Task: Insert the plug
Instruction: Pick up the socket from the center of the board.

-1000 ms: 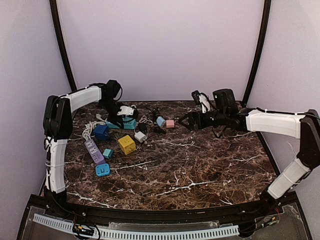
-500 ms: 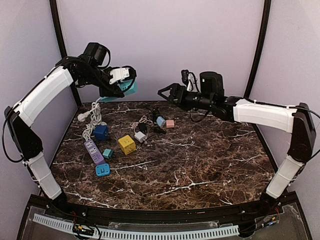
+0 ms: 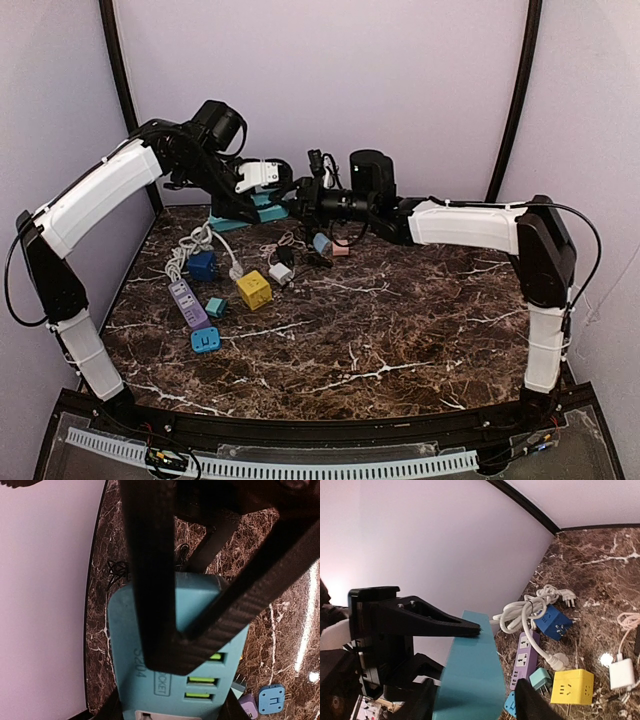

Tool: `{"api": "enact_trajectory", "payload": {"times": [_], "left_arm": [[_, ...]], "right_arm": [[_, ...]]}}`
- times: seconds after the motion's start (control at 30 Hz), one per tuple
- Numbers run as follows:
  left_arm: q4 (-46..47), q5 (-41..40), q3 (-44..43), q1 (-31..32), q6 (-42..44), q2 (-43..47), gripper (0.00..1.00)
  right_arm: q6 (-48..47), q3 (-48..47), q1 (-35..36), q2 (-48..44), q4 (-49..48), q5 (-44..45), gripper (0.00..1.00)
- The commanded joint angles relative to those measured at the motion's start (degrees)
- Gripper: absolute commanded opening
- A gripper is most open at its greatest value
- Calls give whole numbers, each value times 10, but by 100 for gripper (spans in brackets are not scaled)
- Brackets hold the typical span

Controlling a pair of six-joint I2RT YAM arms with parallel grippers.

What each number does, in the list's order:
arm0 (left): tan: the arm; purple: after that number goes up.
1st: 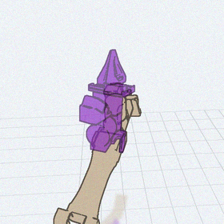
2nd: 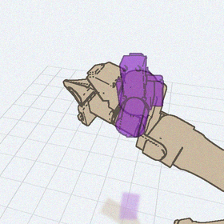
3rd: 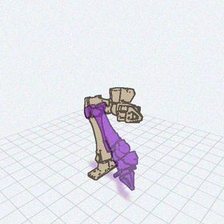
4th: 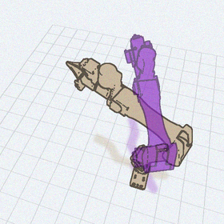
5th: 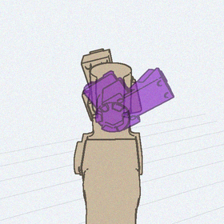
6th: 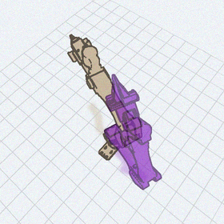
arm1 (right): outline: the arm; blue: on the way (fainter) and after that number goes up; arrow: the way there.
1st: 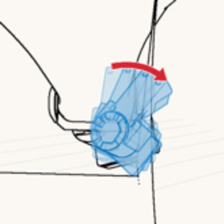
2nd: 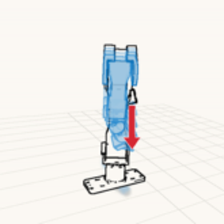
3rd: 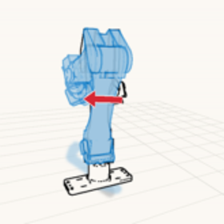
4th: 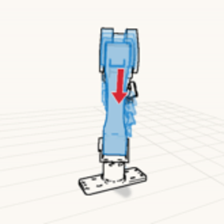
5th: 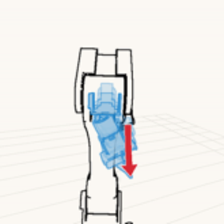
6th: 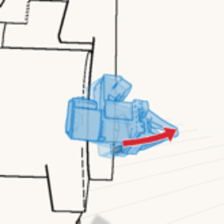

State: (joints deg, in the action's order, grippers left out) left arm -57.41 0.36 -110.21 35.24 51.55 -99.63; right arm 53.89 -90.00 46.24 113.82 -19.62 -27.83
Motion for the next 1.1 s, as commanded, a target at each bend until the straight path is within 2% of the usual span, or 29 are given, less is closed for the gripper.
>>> {"api": "enact_trajectory", "payload": {"times": [0.0,0.1,0.13,0.2,0.23,0.27,0.3,0.33,0.4,0.63,0.73,0.93,1.07], "left_arm": [[6,4,6,14,-9,26,0],[12,3,10,17,-10,27,0],[13,-6,10,17,-11,28,1],[15,-23,8,17,-10,30,1],[16,-28,7,17,-10,32,8],[16,-38,7,18,-13,35,36],[17,-43,6,18,-15,37,55],[17,-56,5,18,-17,43,85],[5,-68,-3,17,-18,53,97],[-109,-65,-126,14,-49,89,99],[-123,-90,-163,11,-54,107,99],[-92,-148,-155,-38,-57,153,99],[-84,-149,-105,-66,-60,183,99]], "right_arm": [[18,-33,10,22,-20,-26,34],[29,-31,11,27,-20,-46,7],[32,-29,11,28,-20,-54,0],[30,-29,11,24,-10,-63,0],[25,-30,11,19,7,-65,0],[17,-32,11,13,23,-64,0],[8,-36,11,7,39,-61,0],[-3,-40,11,-2,57,-56,0],[-20,-41,10,-23,76,-45,0],[-42,-40,19,-89,124,-29,0],[-56,-66,36,-97,159,-33,0],[-62,-148,79,-96,215,-76,0],[-49,-97,87,-132,208,-86,0]]}}
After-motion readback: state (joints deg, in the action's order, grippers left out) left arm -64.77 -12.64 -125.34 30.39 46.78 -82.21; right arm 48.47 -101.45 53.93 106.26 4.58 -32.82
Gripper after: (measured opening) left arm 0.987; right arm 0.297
